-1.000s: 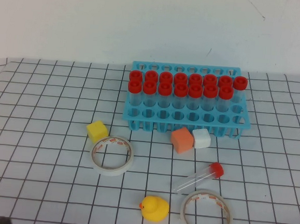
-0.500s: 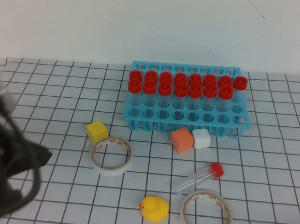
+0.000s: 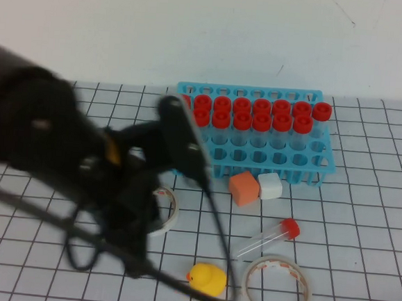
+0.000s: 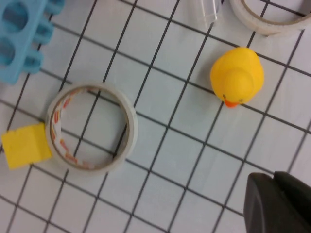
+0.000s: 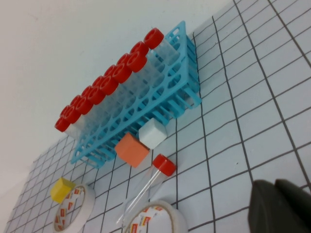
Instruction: Place the test tubes
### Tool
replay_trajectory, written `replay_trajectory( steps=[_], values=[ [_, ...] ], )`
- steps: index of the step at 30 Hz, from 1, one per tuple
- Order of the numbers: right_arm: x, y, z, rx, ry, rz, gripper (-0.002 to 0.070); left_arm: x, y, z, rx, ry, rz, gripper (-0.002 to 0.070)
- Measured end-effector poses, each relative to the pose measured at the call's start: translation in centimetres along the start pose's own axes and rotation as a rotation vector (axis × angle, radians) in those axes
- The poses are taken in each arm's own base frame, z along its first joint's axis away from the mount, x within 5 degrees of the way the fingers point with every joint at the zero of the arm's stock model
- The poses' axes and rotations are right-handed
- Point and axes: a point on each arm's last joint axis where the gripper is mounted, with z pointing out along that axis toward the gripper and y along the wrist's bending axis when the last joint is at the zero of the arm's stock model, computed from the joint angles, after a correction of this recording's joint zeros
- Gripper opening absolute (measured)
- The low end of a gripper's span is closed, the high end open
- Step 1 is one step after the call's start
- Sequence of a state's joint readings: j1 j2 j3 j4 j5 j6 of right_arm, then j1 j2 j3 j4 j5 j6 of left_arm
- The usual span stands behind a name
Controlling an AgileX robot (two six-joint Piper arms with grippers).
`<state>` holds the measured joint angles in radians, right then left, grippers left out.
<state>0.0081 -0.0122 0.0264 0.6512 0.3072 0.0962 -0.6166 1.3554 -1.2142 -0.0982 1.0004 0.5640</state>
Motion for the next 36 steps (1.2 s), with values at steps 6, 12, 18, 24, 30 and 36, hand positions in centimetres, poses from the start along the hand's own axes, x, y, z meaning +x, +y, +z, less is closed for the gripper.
replay_trajectory(
  steps=[6, 12, 18, 24, 30, 36],
  values=[
    [0.1, 0.0, 0.0, 0.001, 0.012, 0.000, -0.0001, -4.0, -0.3, 3.6, -0.020, 0.074, 0.048, -0.0001],
    [0.1, 0.0, 0.0, 0.001, 0.014, 0.000, -0.0001, -6.2, 0.4, 7.6, 0.015, 0.168, 0.054, 0.0073],
    [0.1, 0.0, 0.0, 0.001, 0.014, -0.006, -0.0001, -7.2, 0.8, 11.2, 0.055, 0.218, 0.040, 0.0348],
    [0.1, 0.0, 0.0, 0.001, 0.014, -0.024, -0.0001, -7.9, 0.9, 13.2, 0.071, 0.213, 0.025, 0.0424],
    [0.1, 0.0, 0.0, 0.001, 0.014, -0.026, -0.0001, -9.0, 0.6, 14.4, 0.036, 0.182, 0.033, 0.0430],
    [0.1, 0.0, 0.0, 0.001, 0.014, -0.026, -0.0001, -9.3, -0.2, 16.1, -0.017, 0.197, 0.042, 0.0431]
  ],
)
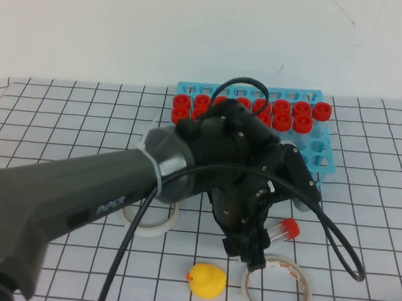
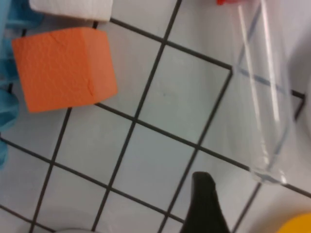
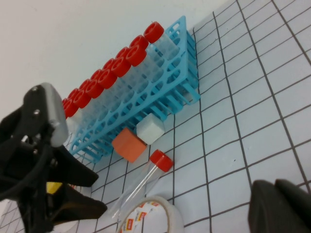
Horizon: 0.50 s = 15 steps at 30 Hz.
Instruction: Place the test tubes
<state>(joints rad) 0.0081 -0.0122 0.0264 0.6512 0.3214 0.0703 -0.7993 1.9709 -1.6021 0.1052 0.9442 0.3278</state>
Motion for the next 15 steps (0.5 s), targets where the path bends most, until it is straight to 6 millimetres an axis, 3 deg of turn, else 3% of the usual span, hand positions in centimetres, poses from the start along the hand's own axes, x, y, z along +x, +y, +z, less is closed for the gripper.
replay_trajectory(
  steps=[15],
  values=[
    [0.0, 0.0, 0.0, 0.000, 0.000, 0.000, -0.0001, -0.6, 0.1, 2.0, -0.018, -0.015, -0.025, 0.0432]
  ],
)
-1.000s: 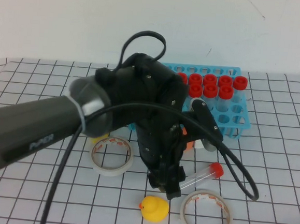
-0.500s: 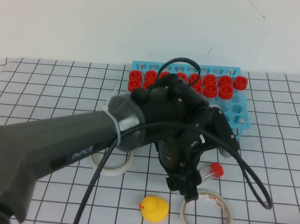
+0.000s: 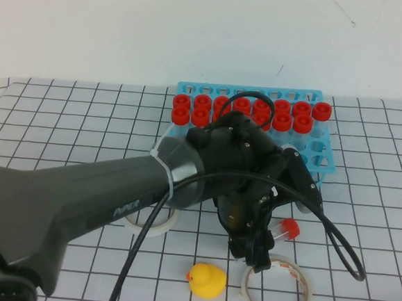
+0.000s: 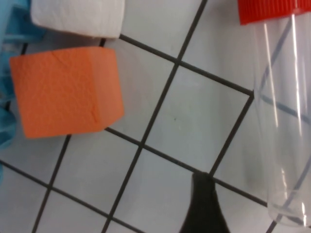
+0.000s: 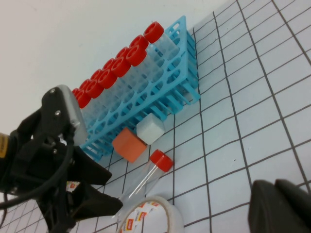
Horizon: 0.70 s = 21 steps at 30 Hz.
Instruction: Place the test tubes
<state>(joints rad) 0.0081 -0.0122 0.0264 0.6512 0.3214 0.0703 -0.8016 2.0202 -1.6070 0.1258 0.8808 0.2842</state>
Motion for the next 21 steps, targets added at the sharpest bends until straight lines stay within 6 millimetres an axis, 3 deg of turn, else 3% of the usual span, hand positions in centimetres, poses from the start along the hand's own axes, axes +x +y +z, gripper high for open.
replay_trajectory(
  steps=[17, 21],
  values=[
    [0.0, 0.0, 0.0, 0.000, 0.000, 0.000, -0.0001, 0.2, -0.3, 2.3, 0.016, 0.042, 0.001, 0.0431],
    [0.0, 0.0, 0.0, 0.000, 0.000, 0.000, -0.0001, 0.2, -0.3, 2.3, 0.017, 0.044, -0.006, 0.0378]
  ],
)
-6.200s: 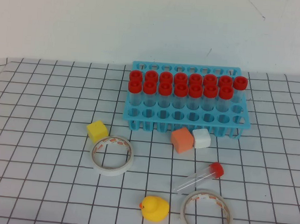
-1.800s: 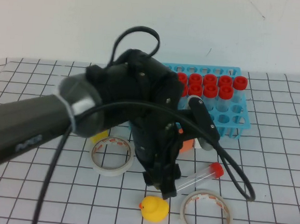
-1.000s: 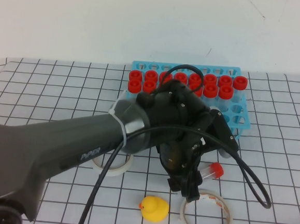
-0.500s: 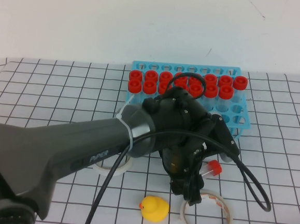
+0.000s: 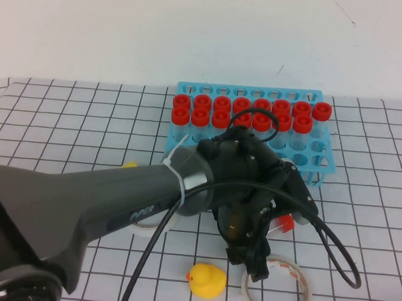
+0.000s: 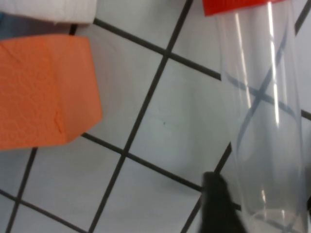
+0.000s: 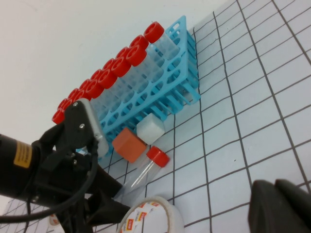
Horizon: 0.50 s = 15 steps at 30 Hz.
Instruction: Place the test tubes
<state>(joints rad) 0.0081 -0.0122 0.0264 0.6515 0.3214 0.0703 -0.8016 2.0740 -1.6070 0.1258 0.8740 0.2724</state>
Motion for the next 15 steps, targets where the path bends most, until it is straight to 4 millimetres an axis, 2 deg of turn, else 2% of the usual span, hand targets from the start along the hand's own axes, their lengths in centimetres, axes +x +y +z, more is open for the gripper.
replay_trajectory(
  steps=[5, 11, 15],
  values=[
    [0.0, 0.0, 0.0, 0.000, 0.000, 0.000, -0.0001, 0.1, 0.0, 0.0, -0.005, 0.015, -0.006, 0.0214],
    [0.0, 0.0, 0.0, 0.000, 0.000, 0.000, -0.0001, 0.1, 0.4, -0.2, -0.035, 0.030, 0.014, 0.0209],
    [0.0, 0.0, 0.0, 0.000, 0.000, 0.000, -0.0001, 0.3, 0.8, -2.1, -0.069, 0.021, 0.005, 0.0209]
  ],
)
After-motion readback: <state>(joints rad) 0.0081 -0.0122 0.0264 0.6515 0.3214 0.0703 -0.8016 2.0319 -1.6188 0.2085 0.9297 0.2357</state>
